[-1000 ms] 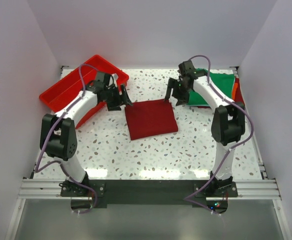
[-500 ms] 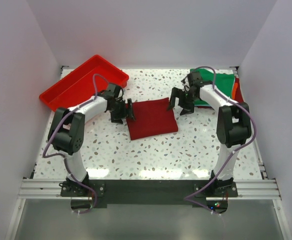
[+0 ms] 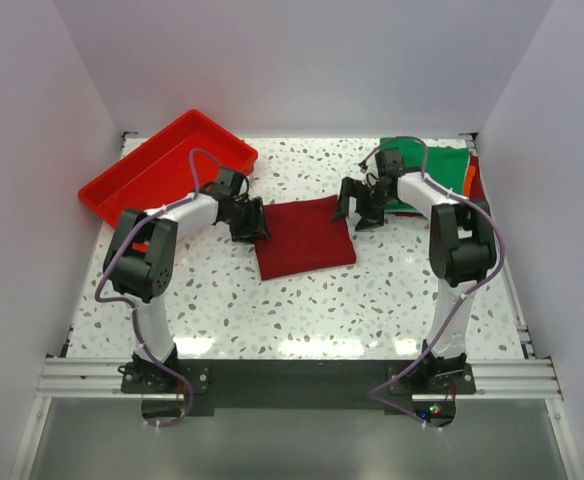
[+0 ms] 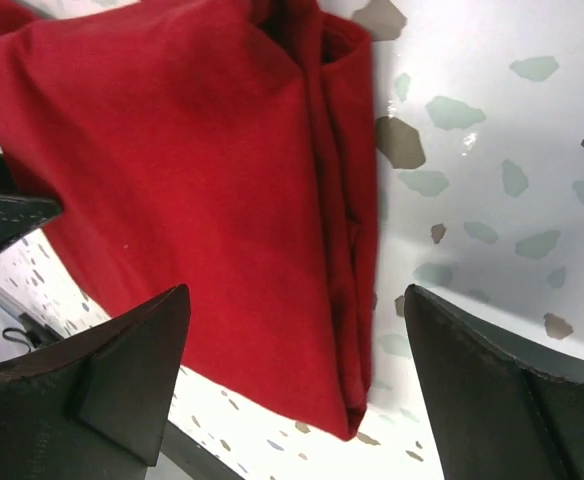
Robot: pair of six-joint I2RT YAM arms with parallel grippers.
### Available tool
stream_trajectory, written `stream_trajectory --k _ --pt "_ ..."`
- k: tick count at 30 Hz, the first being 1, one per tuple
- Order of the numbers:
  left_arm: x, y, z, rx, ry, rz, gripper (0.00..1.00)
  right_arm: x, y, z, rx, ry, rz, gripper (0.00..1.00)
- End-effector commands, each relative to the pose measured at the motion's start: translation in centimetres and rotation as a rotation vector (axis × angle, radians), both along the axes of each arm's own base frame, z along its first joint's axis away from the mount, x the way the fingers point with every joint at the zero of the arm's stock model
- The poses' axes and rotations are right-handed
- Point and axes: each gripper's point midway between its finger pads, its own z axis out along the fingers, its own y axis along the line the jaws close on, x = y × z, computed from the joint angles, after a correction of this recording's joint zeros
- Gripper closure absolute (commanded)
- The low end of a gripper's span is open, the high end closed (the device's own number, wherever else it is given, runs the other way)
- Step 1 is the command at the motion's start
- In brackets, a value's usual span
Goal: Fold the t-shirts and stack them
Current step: Neatly place the folded tshirt to the corner
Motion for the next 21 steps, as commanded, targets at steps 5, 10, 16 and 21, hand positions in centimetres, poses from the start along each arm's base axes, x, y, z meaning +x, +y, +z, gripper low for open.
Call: stream_trajectory --k 5,10,16,21 --pt "-1.2 0.5 -2.8 0.025 0.056 -0.023 0.57 0.7 0.3 -1.5 0.052 -0.009 0.036 0.09" --pt "-2.1 0.9 -3.5 0.034 0.08 -0.024 0.76 0.5 0.6 -2.9 0.066 0.014 0.038 0.09" --pt "-2.8 1.1 -4.3 0.046 0.105 -0.029 0.92 -0.1 0.6 -4.4 0.065 0.037 0.044 0.09" --pt "-3.0 1.1 -4.7 0.045 0.114 -0.033 0.95 -2.1 0.9 -5.9 0.07 0.077 0.062 0.12"
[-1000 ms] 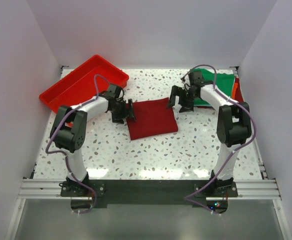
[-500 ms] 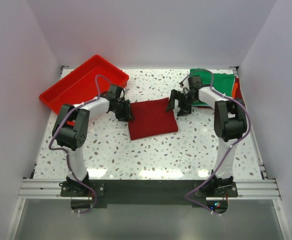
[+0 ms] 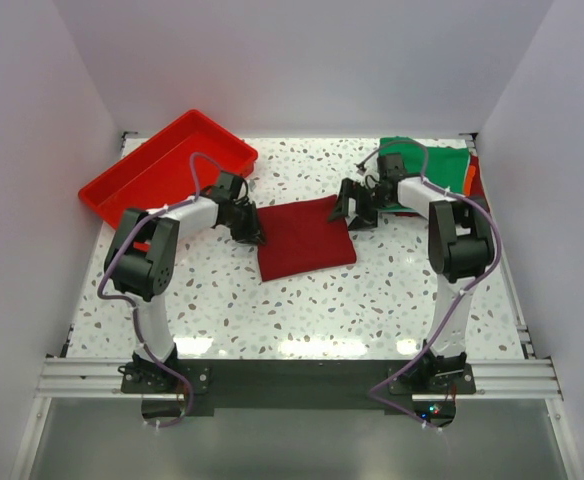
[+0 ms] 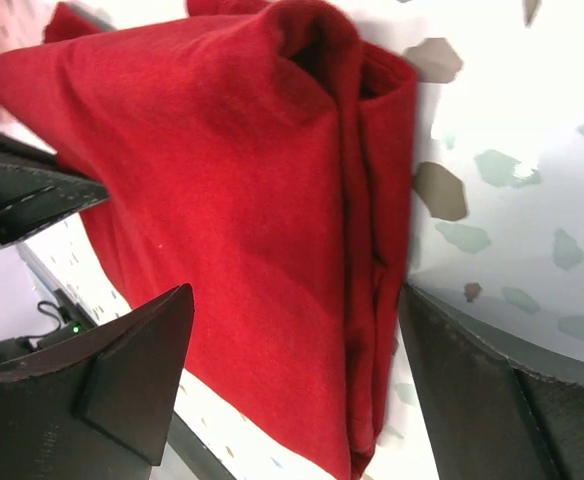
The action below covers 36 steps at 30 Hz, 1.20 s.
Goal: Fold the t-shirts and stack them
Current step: Neatly place the folded tshirt to the corner
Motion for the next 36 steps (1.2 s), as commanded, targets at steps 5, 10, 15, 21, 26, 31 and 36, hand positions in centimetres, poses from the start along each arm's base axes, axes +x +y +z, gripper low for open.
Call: stream_trajectory --k 5,10,15,21,26,31,36 --pt "-2.7 1.3 -3.8 0.069 0.105 -0.018 0.97 -4.3 1.4 -5.6 -0.07 0.101 0.071 0.17" --pt "-2.6 1.2 -3.8 0.062 0.105 -0.018 0.97 -4.7 3.0 -6.7 -0.087 0.107 0.09 0.26" --pt "-2.6 1.1 -3.7 0.059 0.1 -0.023 0.97 -4.7 2.4 -6.9 -0.146 0.098 0.093 0.49" --pt "-2.3 0.6 -3.4 0.027 0.077 -0.038 0.97 -3.6 1.8 -5.2 -0.188 0.048 0.077 0.94" --pt "-1.1 -1.1 -2.4 -0.024 0.041 -0.068 1.0 -1.6 1.3 -1.8 -0.233 -0.025 0.054 1.0" --pt "1.2 -3.7 0.1 -0.065 -0.038 -0.109 1.0 0.7 0.4 2.5 -0.294 -0.112 0.043 1.0" --pt "3.5 -5.6 2.2 -0.113 -0.089 -0.107 0.98 2.2 -1.0 5.5 -0.351 -0.154 0.028 1.0"
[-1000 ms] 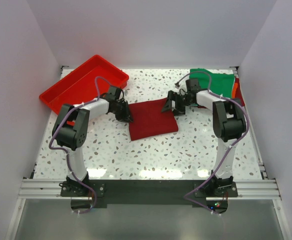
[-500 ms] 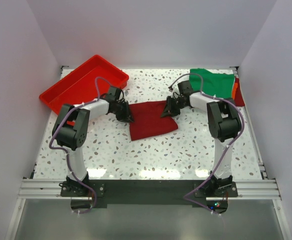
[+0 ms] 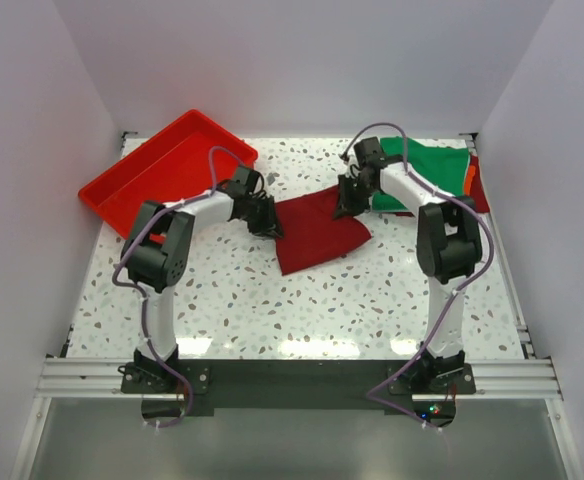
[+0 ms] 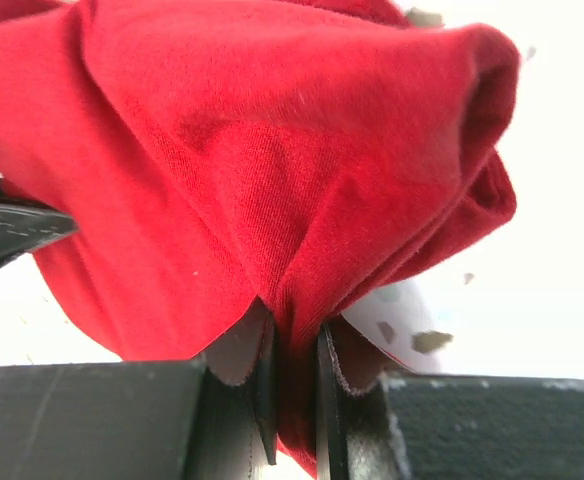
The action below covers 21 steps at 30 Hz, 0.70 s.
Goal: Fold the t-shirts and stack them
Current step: Neatly place the folded tshirt to the corner
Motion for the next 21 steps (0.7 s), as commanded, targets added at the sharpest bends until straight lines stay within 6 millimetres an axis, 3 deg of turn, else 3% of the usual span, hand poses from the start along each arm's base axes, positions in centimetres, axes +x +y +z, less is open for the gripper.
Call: stream_trajectory --k 1,4,7,11,12,13,16,21 --pt "1.9 -1.5 1.6 -0.038 -0.052 -0.019 0.84 1.9 -1.9 5.5 -0.069 -0.11 -0.01 1.0" --pt "2.7 -1.8 2.7 -0.05 -0.072 -0.017 0.51 3.1 -2.6 7.4 -0.108 -0.142 -0.018 1.0" --pt "2.8 -1.6 3.5 -0.041 -0.089 -0.012 0.38 4.6 -3.4 9.1 -0.169 -0.171 -0.024 1.0" --pt "1.6 -0.8 3.1 -0.02 -0.082 -0.008 0.3 6.3 -4.4 10.9 -0.237 -0.209 -0.029 1.0" --pt "0.7 -0.4 2.3 -0.007 -0.059 -0.008 0.29 6.3 -4.8 11.0 -0.25 -0.197 -0.034 1.0" --pt "0.4 -0.2 2.4 -0.008 -0.063 -0.006 0.28 7.0 -5.1 12.2 -0.26 -0.234 -0.045 1.0" --pt "-1.7 1.1 0.9 0.017 -0.029 -0.002 0.26 7.9 -5.9 13.0 -0.286 -0.255 -0.056 1.0" --pt "-3.3 2.6 0.3 0.038 -0.019 0.011 0.25 8.7 -7.5 15.3 -0.293 -0.303 -0.092 1.0"
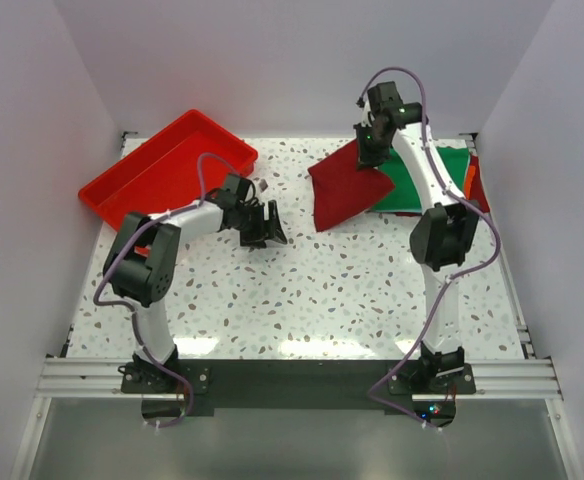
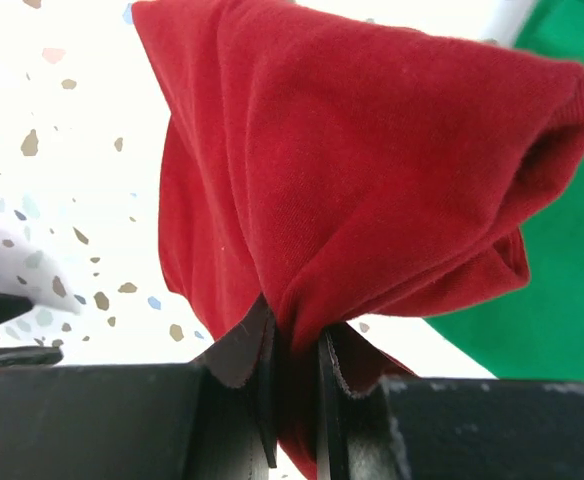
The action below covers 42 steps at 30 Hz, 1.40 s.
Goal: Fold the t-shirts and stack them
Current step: Neatly place the folded tshirt to the corner
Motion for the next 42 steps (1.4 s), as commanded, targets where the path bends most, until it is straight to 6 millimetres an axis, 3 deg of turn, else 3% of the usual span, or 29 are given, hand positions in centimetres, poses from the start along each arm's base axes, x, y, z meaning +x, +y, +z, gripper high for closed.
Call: stream_trajectory --k 1,11,19,23,24,26,32,39,42 --pt "-0.9 2.0 -1.2 0.057 -0.003 0.013 0.24 0.5 -2.3 3.9 -0.029 -0.078 -0.029 1.0" --pt "-1.9 2.7 -2.1 0.069 0.013 0.009 0.24 1.6 -7.1 8.4 0.013 -0.178 -0.105 1.0" --pt "-3.1 3.2 -3.0 0.079 0.037 0.007 0.24 0.6 -9.5 11.4 0.097 -0.221 -0.148 1.0" --pt "-3.6 3.3 -3.1 0.08 0.045 0.006 0.24 0.2 -10.5 11.9 0.112 -0.228 -0.161 1.0" --pt "-3.6 3.3 -3.0 0.079 0.04 0.006 0.24 0.2 -10.5 11.9 0.112 -0.228 -0.161 1.0" --pt "-3.9 3.4 -3.1 0.081 0.046 0.006 0.24 0.1 -12.4 11.7 0.103 -0.222 -0.196 1.0" --pt "-4.1 3.6 -2.8 0.081 0.037 0.006 0.24 -0.6 -14.2 9.9 0.05 -0.173 -0.224 1.0" --pt "-3.6 3.6 -1.2 0.078 -0.013 0.007 0.24 -0.6 -16.7 7.1 -0.041 -0.128 -0.294 1.0" --pt "-3.3 3.7 -0.2 0.079 -0.043 0.013 0.23 -0.5 -18.6 6.7 -0.098 -0.14 -0.401 1.0"
